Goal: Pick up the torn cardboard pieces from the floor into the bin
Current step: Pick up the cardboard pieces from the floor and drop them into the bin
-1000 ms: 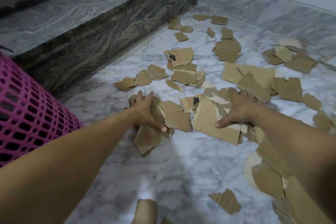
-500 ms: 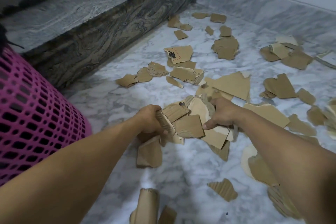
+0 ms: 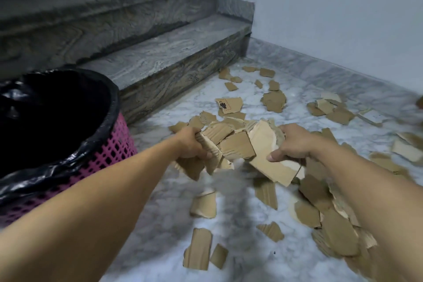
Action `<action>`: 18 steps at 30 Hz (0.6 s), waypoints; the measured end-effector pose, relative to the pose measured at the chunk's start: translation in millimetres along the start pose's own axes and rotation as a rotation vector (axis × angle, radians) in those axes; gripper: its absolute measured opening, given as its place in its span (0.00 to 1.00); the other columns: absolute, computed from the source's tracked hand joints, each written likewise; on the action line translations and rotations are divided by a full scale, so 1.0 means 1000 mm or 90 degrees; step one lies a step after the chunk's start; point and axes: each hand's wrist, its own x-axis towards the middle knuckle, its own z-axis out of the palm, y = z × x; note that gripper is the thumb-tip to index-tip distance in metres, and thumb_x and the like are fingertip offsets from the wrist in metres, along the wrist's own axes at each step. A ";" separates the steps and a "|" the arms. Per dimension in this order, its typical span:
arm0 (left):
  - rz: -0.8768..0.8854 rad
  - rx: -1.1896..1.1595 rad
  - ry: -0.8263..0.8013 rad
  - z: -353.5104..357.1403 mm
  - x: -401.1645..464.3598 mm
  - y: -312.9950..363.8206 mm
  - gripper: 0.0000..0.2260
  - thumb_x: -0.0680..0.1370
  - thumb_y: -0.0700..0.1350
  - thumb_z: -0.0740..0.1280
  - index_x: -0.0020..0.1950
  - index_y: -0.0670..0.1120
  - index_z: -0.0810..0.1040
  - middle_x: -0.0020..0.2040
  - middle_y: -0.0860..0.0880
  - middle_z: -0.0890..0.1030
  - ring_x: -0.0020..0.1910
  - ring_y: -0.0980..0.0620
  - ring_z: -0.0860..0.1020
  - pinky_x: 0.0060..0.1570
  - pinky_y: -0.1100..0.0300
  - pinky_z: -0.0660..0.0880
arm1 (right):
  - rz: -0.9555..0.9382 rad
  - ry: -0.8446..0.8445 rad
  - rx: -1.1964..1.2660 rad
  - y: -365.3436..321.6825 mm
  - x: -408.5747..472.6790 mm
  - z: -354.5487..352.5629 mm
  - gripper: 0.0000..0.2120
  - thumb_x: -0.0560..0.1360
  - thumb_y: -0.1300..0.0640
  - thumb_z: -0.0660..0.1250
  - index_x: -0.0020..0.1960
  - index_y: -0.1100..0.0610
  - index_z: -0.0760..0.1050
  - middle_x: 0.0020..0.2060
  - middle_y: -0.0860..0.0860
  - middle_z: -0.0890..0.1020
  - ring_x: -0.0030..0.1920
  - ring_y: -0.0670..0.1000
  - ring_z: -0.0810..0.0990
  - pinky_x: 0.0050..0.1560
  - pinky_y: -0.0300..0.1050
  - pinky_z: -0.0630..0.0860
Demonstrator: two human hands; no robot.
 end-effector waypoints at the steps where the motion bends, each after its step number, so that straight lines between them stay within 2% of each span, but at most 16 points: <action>1: 0.008 -0.001 0.014 -0.012 -0.010 0.005 0.37 0.67 0.46 0.79 0.73 0.45 0.66 0.61 0.47 0.74 0.57 0.47 0.73 0.58 0.57 0.70 | -0.008 0.012 0.000 -0.011 -0.010 -0.010 0.23 0.63 0.58 0.81 0.53 0.60 0.76 0.49 0.54 0.82 0.48 0.54 0.80 0.48 0.45 0.76; 5: 0.039 -0.029 0.090 -0.068 -0.054 0.023 0.38 0.67 0.47 0.79 0.74 0.44 0.66 0.56 0.49 0.71 0.55 0.48 0.72 0.55 0.57 0.70 | -0.056 0.061 -0.009 -0.066 -0.050 -0.044 0.25 0.62 0.57 0.82 0.53 0.60 0.75 0.49 0.54 0.81 0.51 0.57 0.80 0.49 0.46 0.77; 9: 0.047 -0.065 0.166 -0.129 -0.093 0.028 0.38 0.66 0.49 0.80 0.72 0.44 0.68 0.61 0.46 0.75 0.59 0.46 0.75 0.52 0.57 0.72 | -0.134 0.098 -0.041 -0.128 -0.083 -0.073 0.18 0.61 0.57 0.82 0.46 0.56 0.78 0.44 0.52 0.82 0.47 0.54 0.80 0.44 0.43 0.76; 12: 0.047 -0.109 0.228 -0.170 -0.123 0.018 0.31 0.64 0.48 0.81 0.64 0.44 0.74 0.56 0.45 0.79 0.53 0.48 0.78 0.47 0.57 0.74 | -0.184 0.121 -0.039 -0.176 -0.104 -0.082 0.20 0.61 0.57 0.82 0.48 0.59 0.79 0.48 0.54 0.83 0.49 0.55 0.81 0.52 0.48 0.79; 13: 0.047 -0.113 0.246 -0.180 -0.129 0.014 0.31 0.64 0.49 0.81 0.64 0.44 0.74 0.57 0.45 0.79 0.53 0.47 0.78 0.47 0.57 0.74 | -0.196 0.125 -0.038 -0.188 -0.108 -0.084 0.21 0.61 0.57 0.82 0.50 0.60 0.79 0.49 0.54 0.83 0.50 0.55 0.81 0.51 0.48 0.78; 15: 0.041 -0.128 0.288 -0.204 -0.152 0.001 0.35 0.65 0.49 0.80 0.68 0.43 0.72 0.59 0.45 0.79 0.56 0.47 0.78 0.49 0.58 0.74 | -0.230 0.126 -0.052 -0.222 -0.121 -0.082 0.22 0.62 0.56 0.82 0.51 0.59 0.79 0.48 0.53 0.82 0.47 0.53 0.80 0.43 0.43 0.75; 18: 0.037 -0.161 0.343 -0.238 -0.181 -0.019 0.26 0.69 0.46 0.78 0.64 0.43 0.74 0.56 0.46 0.79 0.49 0.48 0.78 0.44 0.58 0.74 | -0.281 0.142 -0.055 -0.272 -0.136 -0.079 0.23 0.62 0.55 0.82 0.54 0.60 0.79 0.48 0.53 0.82 0.46 0.52 0.79 0.38 0.41 0.72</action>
